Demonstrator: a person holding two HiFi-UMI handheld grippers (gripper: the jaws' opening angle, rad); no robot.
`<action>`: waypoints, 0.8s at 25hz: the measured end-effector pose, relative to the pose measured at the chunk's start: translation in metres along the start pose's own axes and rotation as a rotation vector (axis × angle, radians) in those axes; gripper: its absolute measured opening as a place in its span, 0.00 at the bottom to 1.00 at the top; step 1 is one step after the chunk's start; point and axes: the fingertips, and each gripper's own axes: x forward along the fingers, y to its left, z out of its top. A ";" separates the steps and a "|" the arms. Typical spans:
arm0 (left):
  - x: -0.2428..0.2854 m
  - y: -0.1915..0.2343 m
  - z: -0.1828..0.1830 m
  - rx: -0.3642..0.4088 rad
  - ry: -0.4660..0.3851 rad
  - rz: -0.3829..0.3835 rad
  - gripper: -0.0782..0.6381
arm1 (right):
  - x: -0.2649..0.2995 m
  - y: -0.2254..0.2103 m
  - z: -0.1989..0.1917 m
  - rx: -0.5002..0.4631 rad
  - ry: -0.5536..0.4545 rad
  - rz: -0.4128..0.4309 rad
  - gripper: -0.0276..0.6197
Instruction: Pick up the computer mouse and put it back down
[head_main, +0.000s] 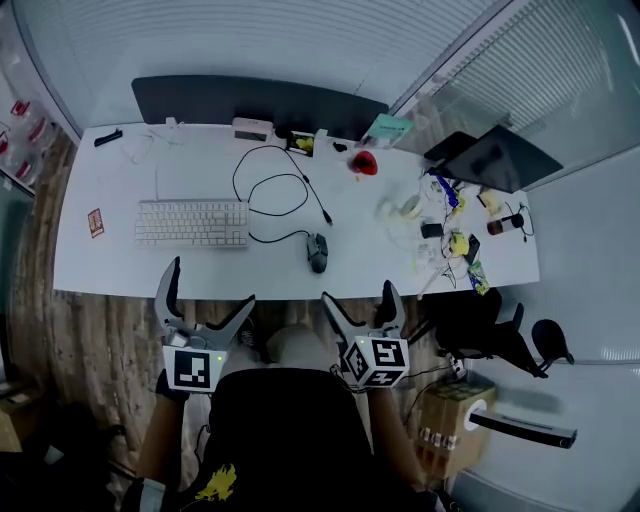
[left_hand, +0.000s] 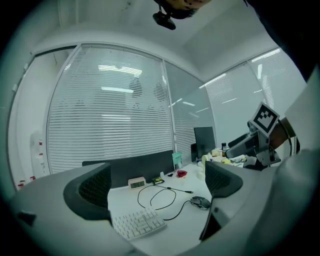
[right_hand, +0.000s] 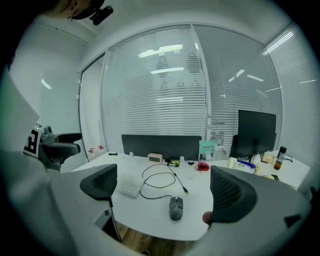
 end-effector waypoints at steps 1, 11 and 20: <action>0.005 0.006 -0.007 -0.033 0.009 0.005 0.93 | 0.009 0.000 -0.003 -0.001 0.013 -0.005 0.96; 0.065 0.018 -0.054 -0.029 0.060 -0.027 0.93 | 0.089 -0.022 -0.052 -0.019 0.152 -0.008 0.89; 0.150 0.005 -0.092 -0.022 0.161 -0.066 0.93 | 0.180 -0.049 -0.124 0.046 0.317 0.009 0.86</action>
